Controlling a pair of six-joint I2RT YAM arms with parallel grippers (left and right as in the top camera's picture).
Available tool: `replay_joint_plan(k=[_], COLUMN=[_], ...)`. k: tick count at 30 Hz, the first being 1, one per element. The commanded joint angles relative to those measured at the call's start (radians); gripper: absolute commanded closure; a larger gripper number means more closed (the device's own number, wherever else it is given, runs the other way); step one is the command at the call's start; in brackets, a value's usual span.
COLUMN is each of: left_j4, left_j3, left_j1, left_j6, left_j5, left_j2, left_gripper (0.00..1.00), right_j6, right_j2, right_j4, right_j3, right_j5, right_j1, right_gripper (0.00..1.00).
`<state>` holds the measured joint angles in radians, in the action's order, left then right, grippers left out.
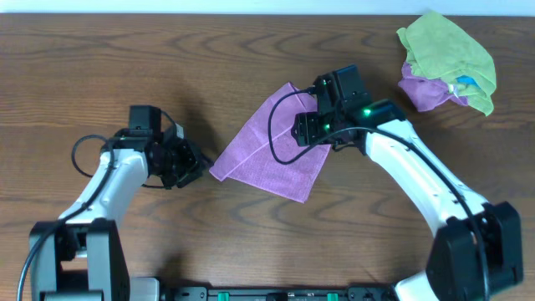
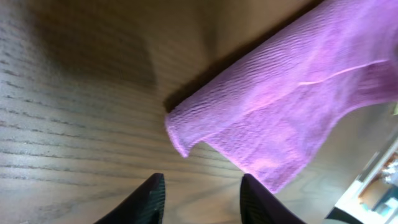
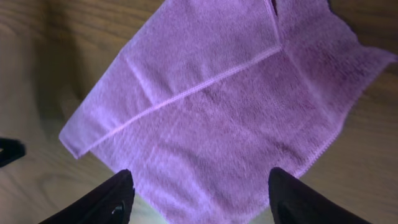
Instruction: Fold the cloth
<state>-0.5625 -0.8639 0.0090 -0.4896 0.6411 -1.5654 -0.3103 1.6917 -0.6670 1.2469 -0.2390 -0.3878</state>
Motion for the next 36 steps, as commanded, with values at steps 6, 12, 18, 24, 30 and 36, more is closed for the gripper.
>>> replay_joint_plan(k=[6,12,18,24,30,36], left_j4=[0.055,0.067,0.112,0.268,0.319,0.441], left_j3=[-0.03,-0.042,-0.042,-0.042,-0.042,-0.042], left_j1=[0.013,0.023,0.003,-0.074,-0.129,-0.193], left_j6=[0.002,0.003,-0.002,-0.12,-0.151,-0.251], left_j5=[0.119,0.164,0.193,0.152,0.099,0.055], left_j2=[0.071,0.106,0.106,0.078,0.034,-0.01], left_gripper=[0.43,0.37,0.31,0.29,0.29,0.22], right_j6=[-0.067,-0.078,-0.079,-0.079,-0.078,-0.086], right_j2=[0.169,0.213,0.214,0.214,0.22,0.259], right_j4=[0.095,0.153,0.181,0.178,0.211,0.241], right_j3=[-0.003,-0.003,-0.003,-0.003,-0.003,-0.003], right_j5=[-0.028,-0.018,0.066,0.094,0.108,0.12], right_j1=[-0.001,0.006,0.028,0.071,0.09,0.09], right_gripper=[0.35,0.4,0.44,0.44,0.48,0.51])
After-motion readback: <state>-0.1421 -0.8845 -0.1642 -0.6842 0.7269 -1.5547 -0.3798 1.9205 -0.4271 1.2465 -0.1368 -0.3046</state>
